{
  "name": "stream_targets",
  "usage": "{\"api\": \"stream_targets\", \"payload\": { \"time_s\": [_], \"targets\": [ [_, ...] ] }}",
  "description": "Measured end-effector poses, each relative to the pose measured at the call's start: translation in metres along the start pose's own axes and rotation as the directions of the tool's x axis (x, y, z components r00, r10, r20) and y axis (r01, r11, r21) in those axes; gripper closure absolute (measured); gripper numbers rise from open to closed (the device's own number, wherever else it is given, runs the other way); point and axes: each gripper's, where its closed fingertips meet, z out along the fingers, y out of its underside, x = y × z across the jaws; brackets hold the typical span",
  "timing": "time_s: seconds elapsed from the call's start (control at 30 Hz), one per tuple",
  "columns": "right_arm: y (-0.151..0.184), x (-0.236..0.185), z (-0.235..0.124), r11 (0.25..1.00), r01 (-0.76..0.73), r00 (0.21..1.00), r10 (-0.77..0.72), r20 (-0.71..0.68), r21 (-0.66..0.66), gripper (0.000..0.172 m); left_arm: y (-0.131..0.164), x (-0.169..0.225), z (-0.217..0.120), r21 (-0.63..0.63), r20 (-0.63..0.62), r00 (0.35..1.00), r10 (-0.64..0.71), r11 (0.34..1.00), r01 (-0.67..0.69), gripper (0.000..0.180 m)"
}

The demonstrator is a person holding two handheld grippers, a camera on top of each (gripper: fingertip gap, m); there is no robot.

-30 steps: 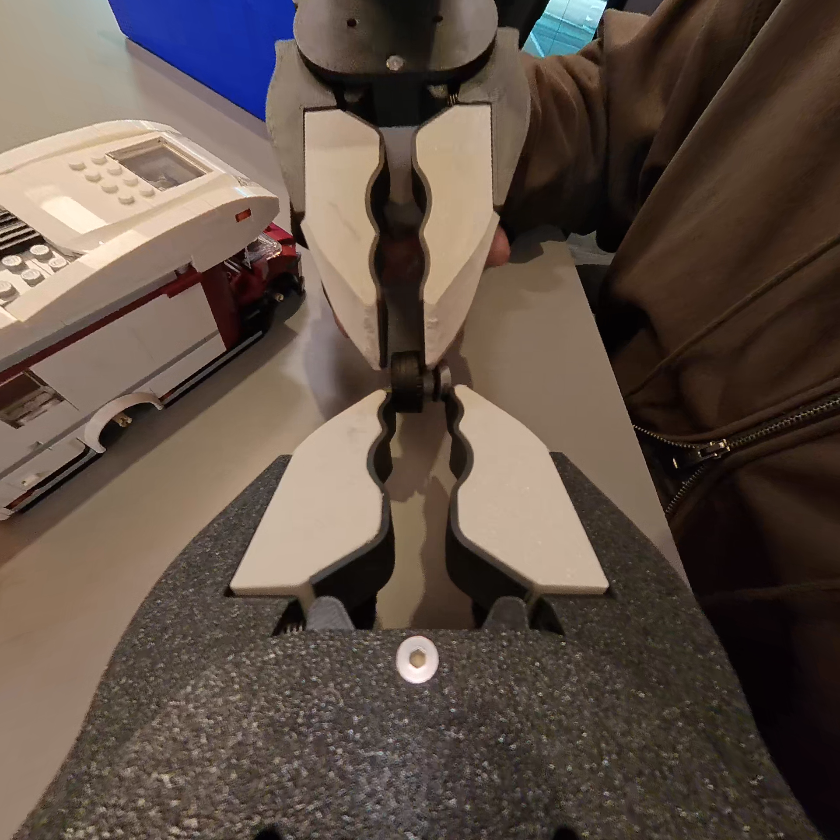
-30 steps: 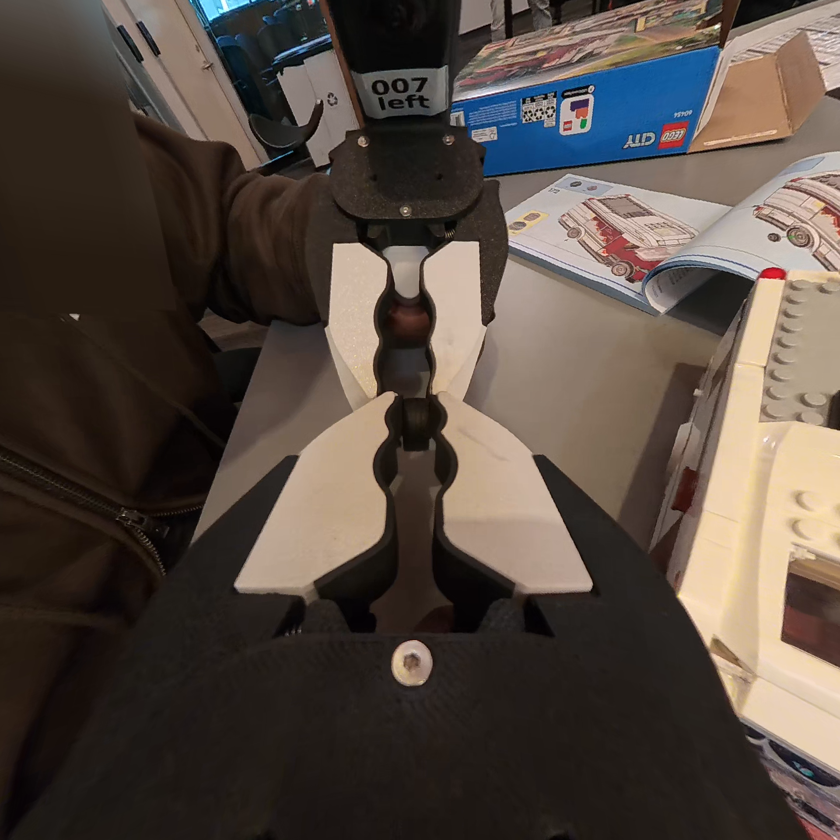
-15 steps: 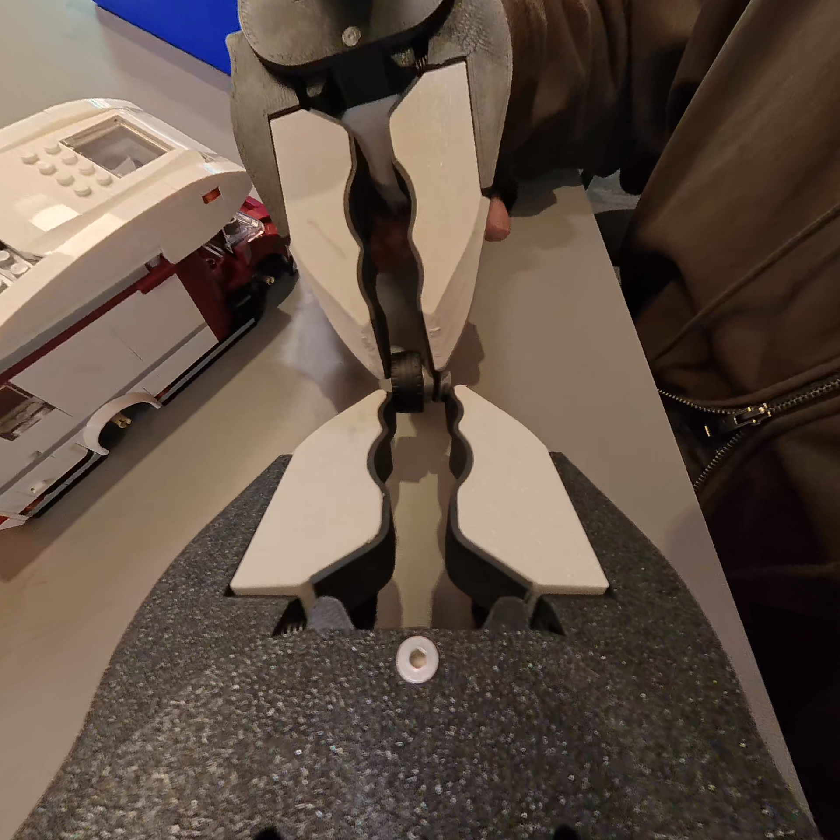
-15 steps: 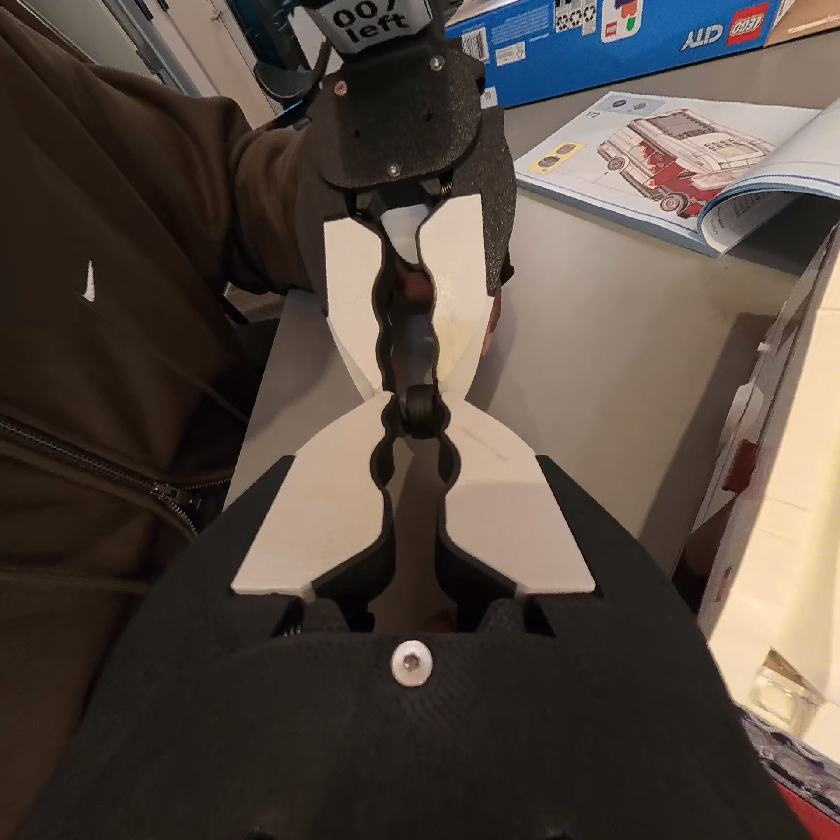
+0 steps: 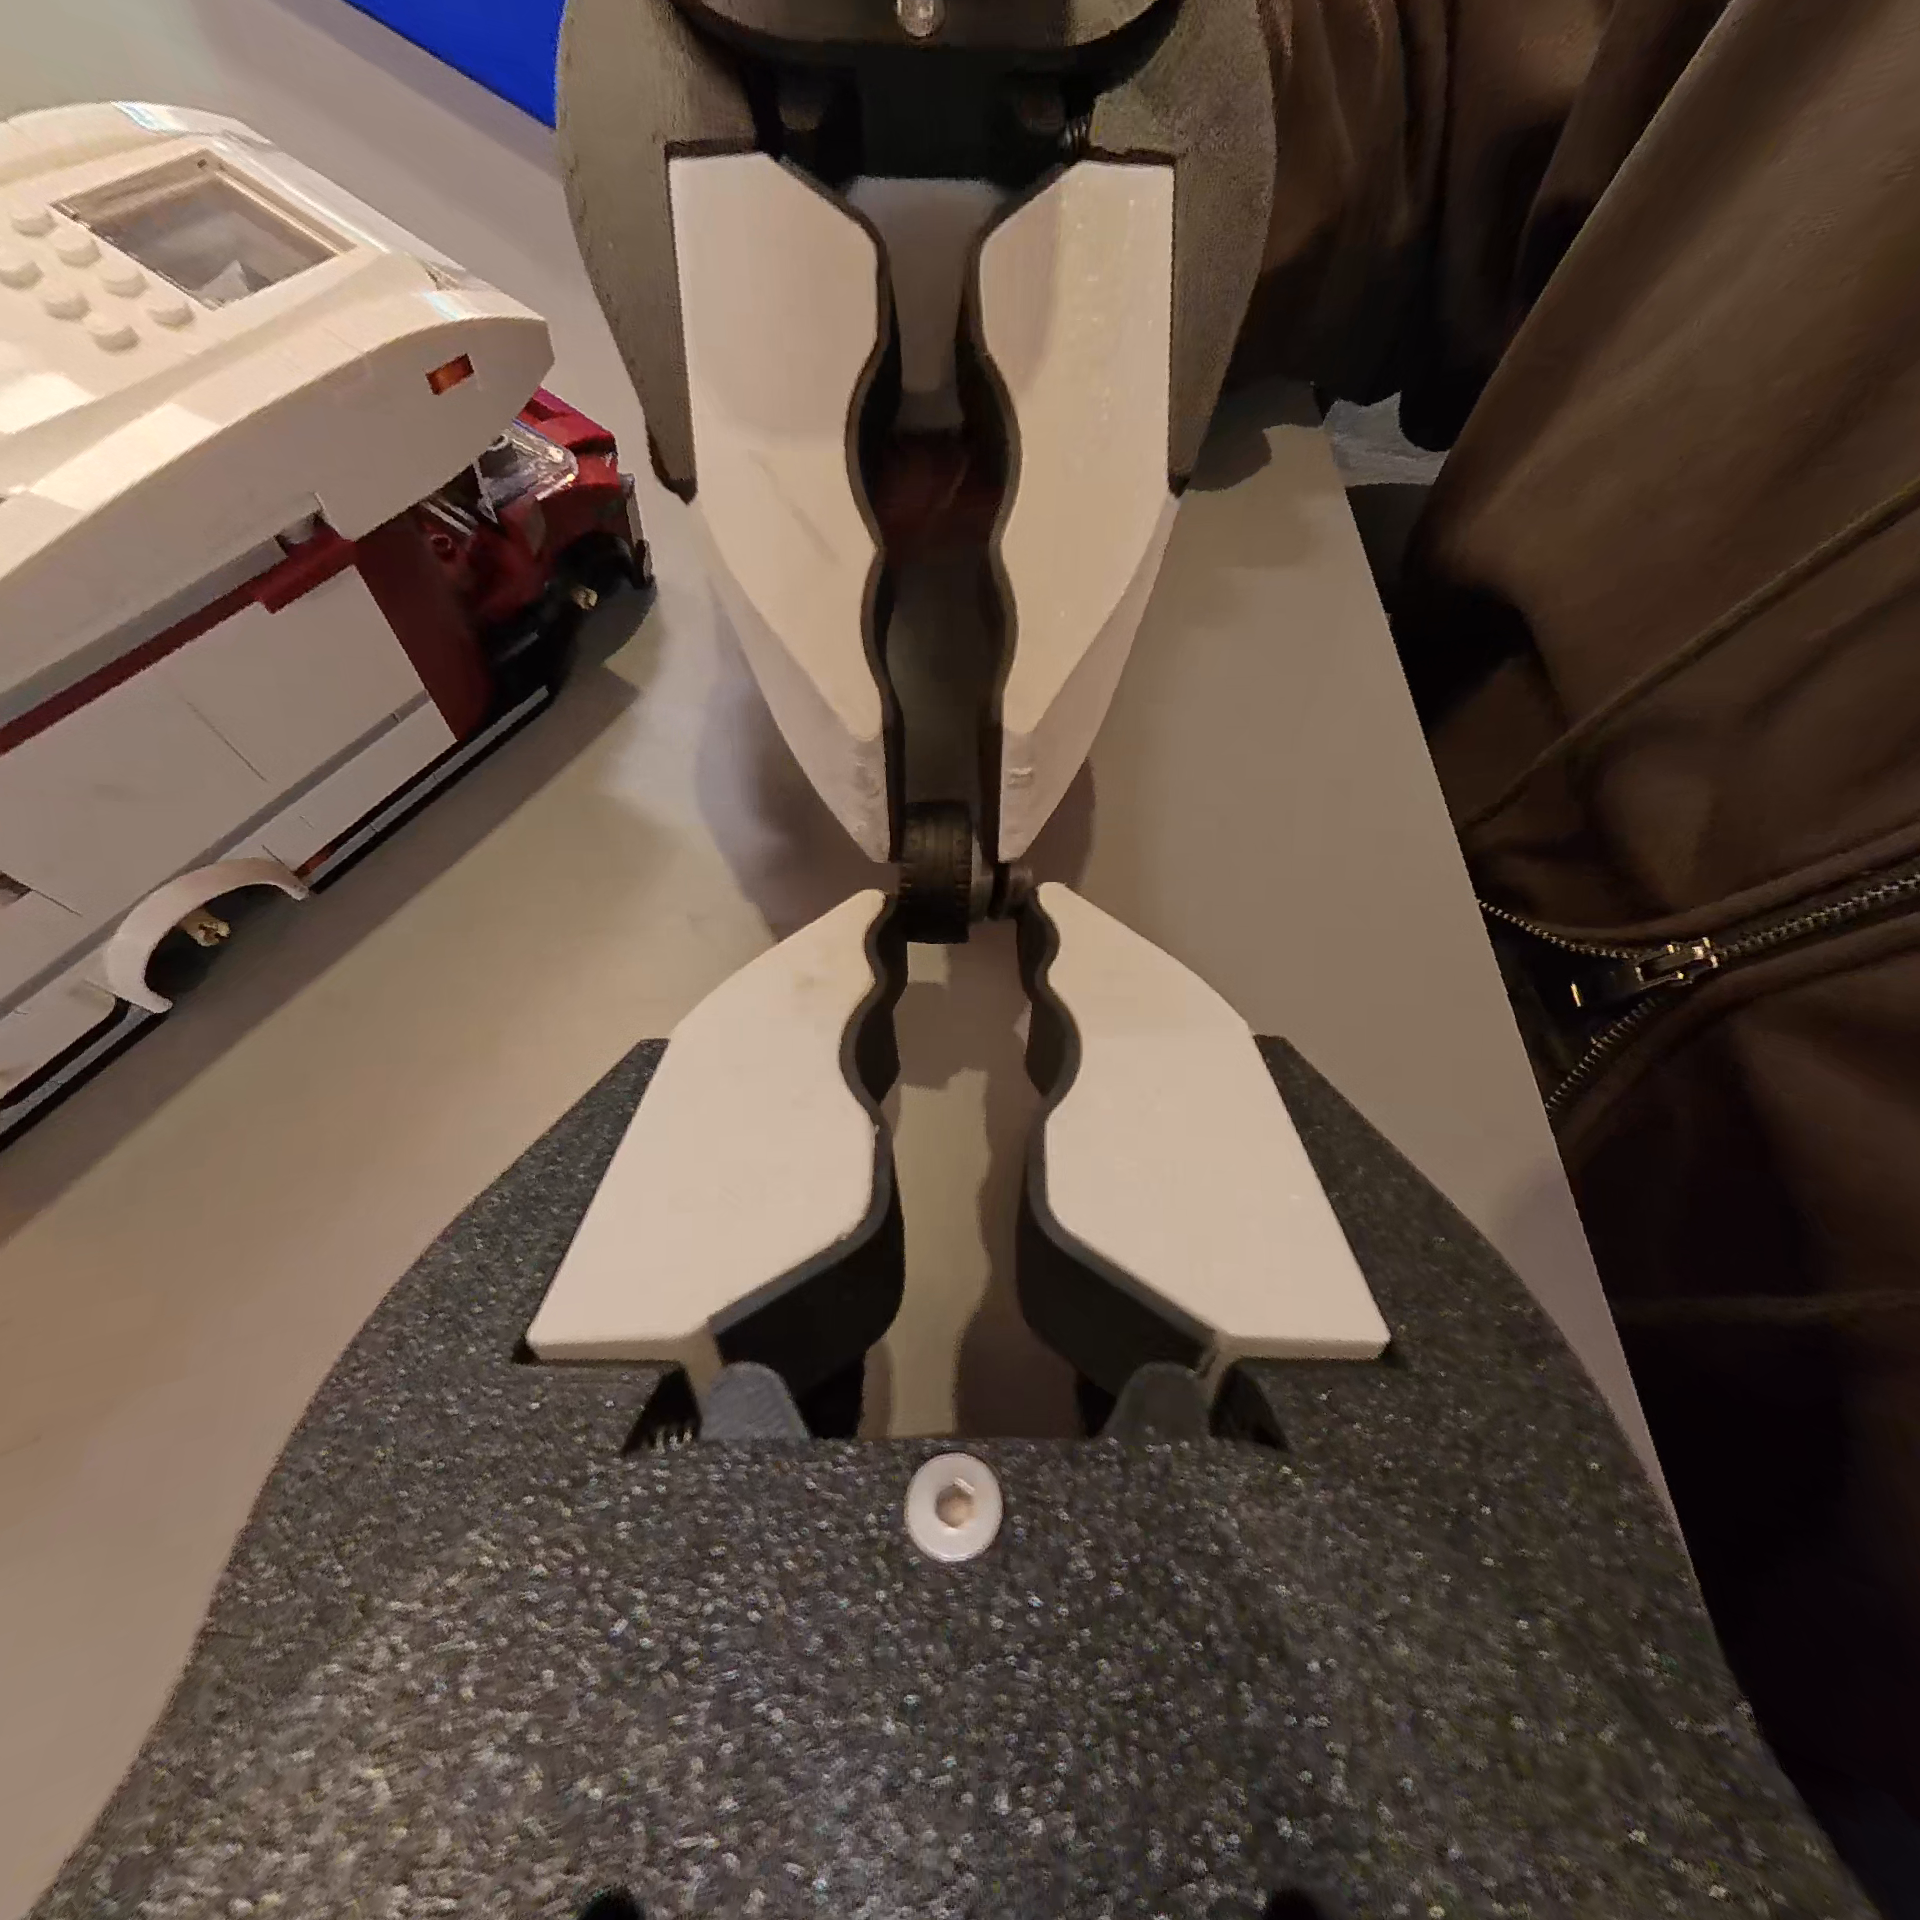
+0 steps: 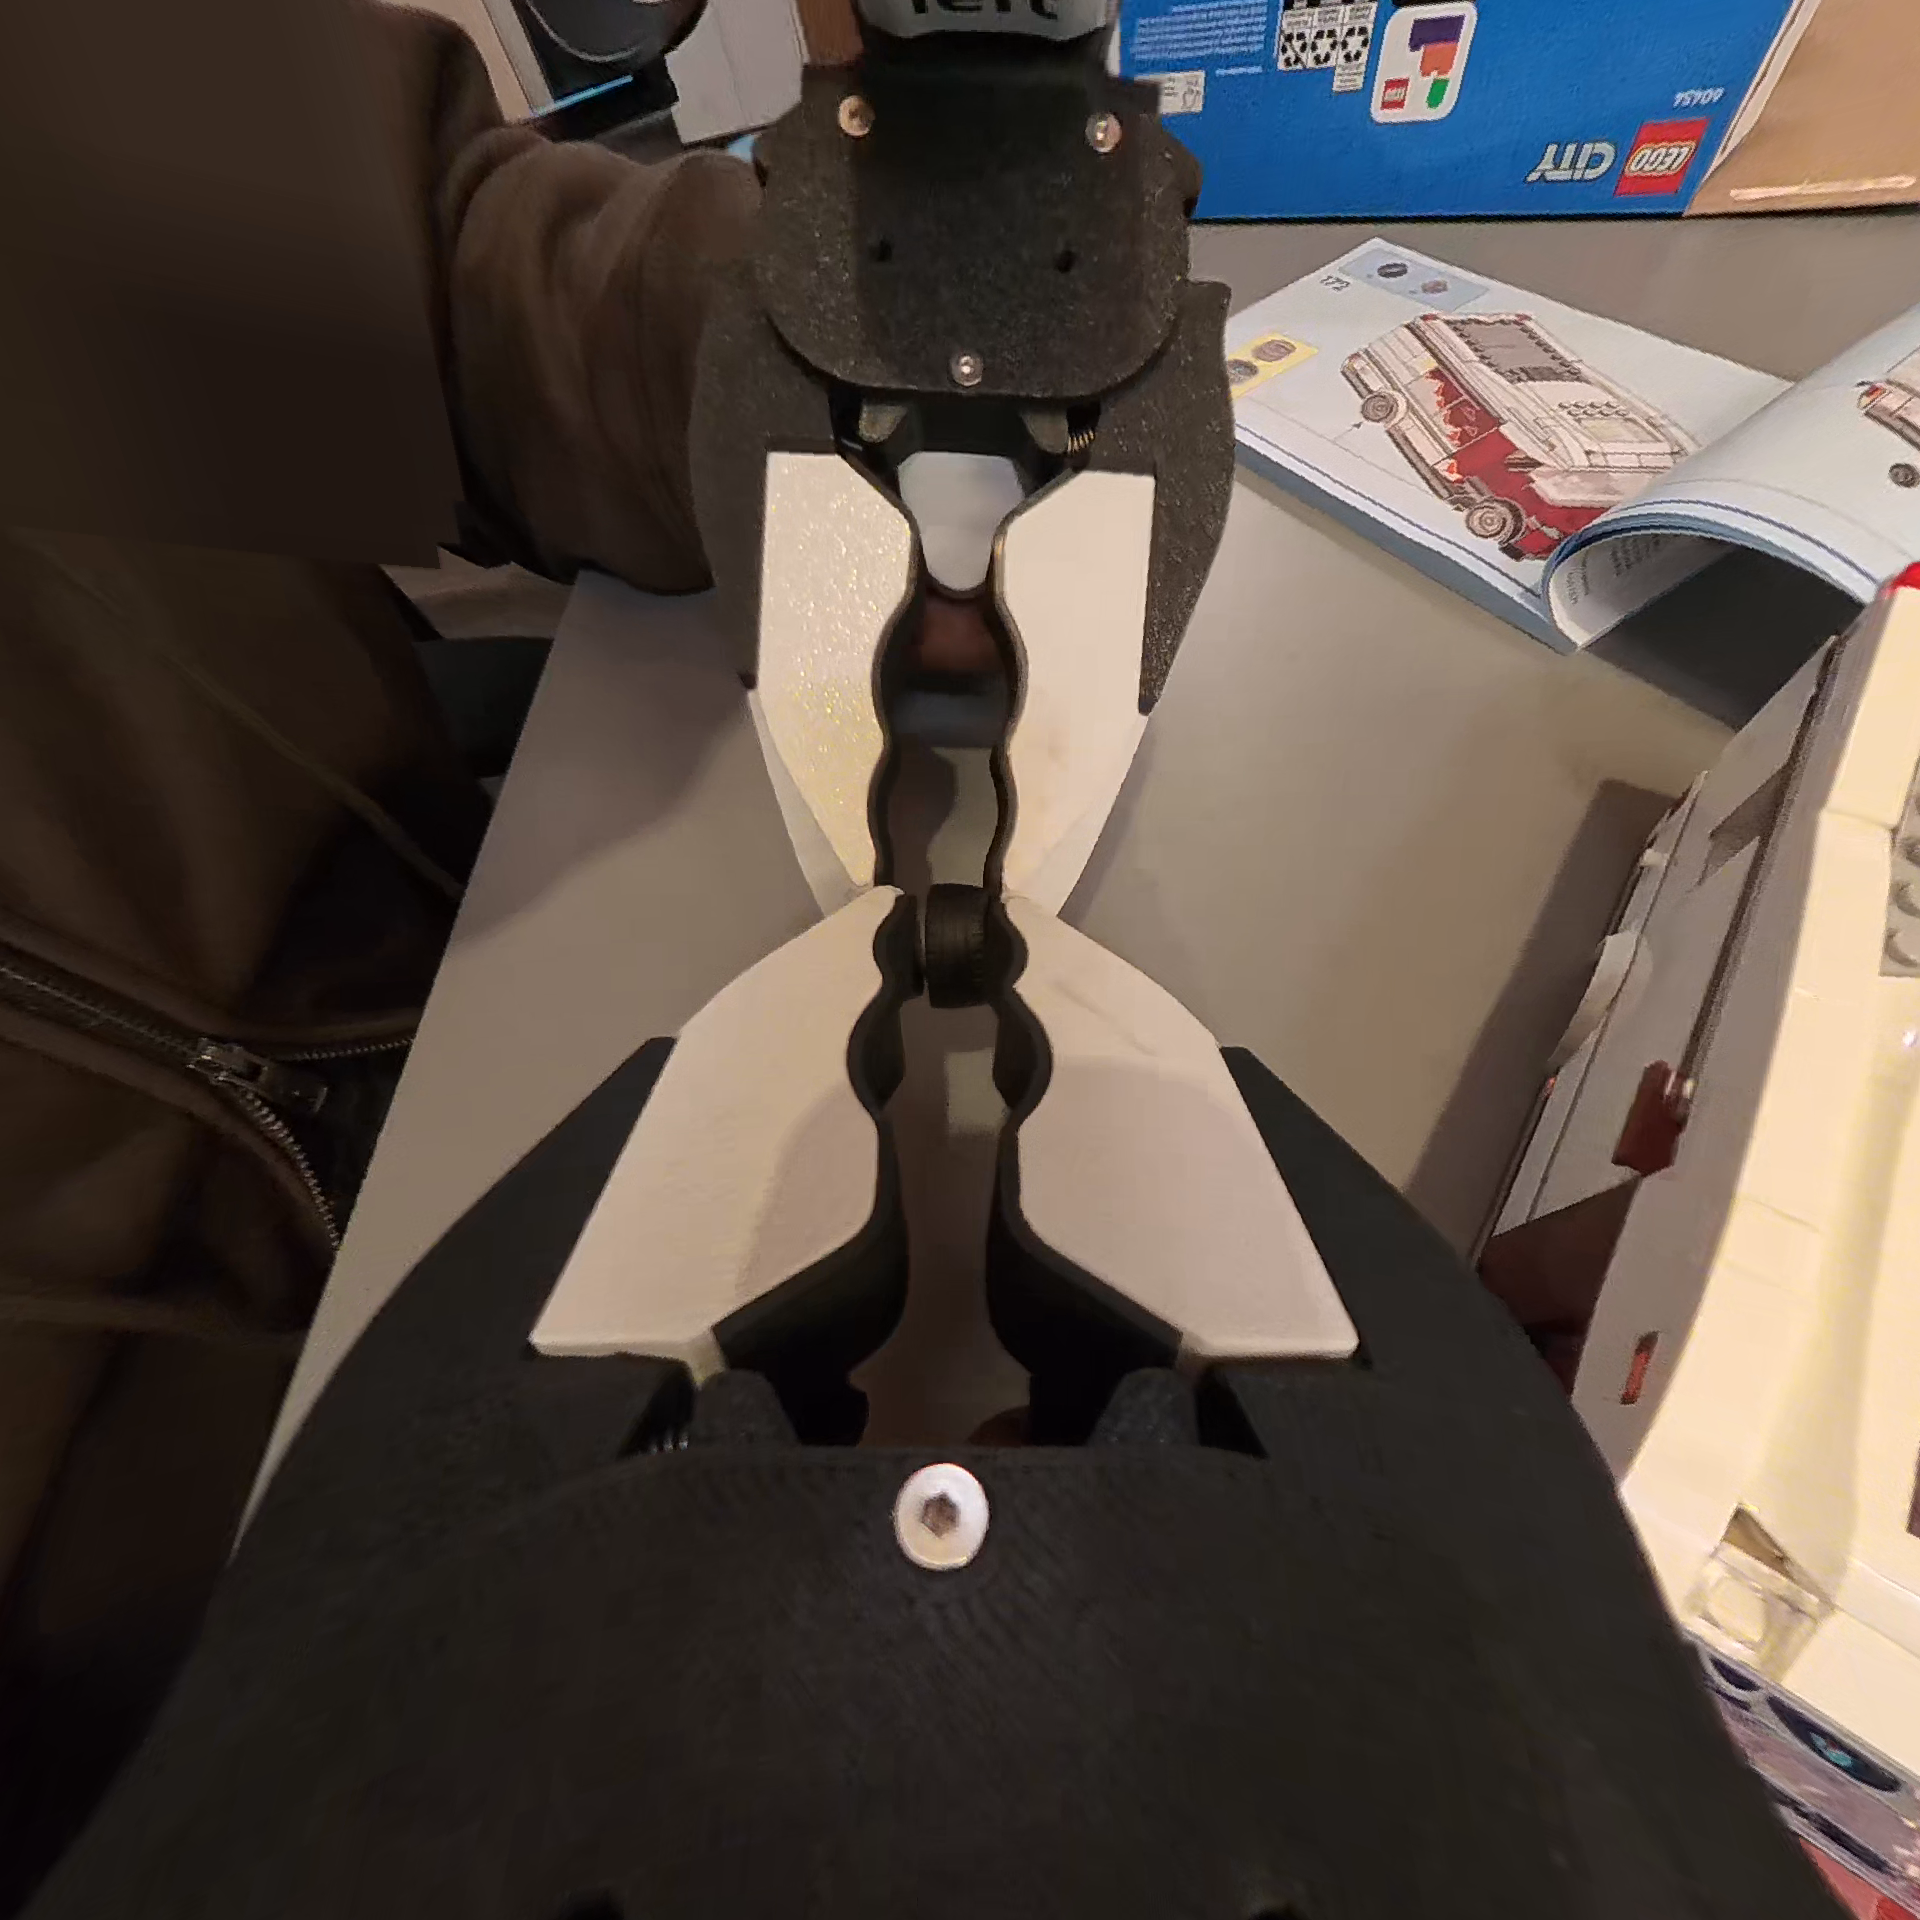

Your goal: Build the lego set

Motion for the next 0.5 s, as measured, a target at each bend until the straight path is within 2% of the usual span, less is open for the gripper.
{"api": "stream_targets", "payload": {
  "time_s": [0.03,0.3,0.5],
  "targets": [
    [0.0006,-0.0004,0.0004,1.0,0.015,1.0,-0.016,-0.006,-0.008,0.159,0.0005,0.0006,0.0005,-0.002,-0.005,1.0,-0.003,1.0,0.003,0.159],
    [-0.0003,-0.0025,0.0007,0.995,0.102,0.994,-0.103,-0.031,-0.015,0.16,0.0003,0.0027,0.0005,0.003,-0.024,1.0,-0.005,1.0,0.005,0.16],
    [-0.0014,-0.0002,-0.0005,0.997,0.079,0.996,-0.079,-0.04,-0.007,0.161,0.0003,0.0013,0.0007,0.013,-0.026,1.0,-0.009,1.0,0.009,0.161]
  ]
}}
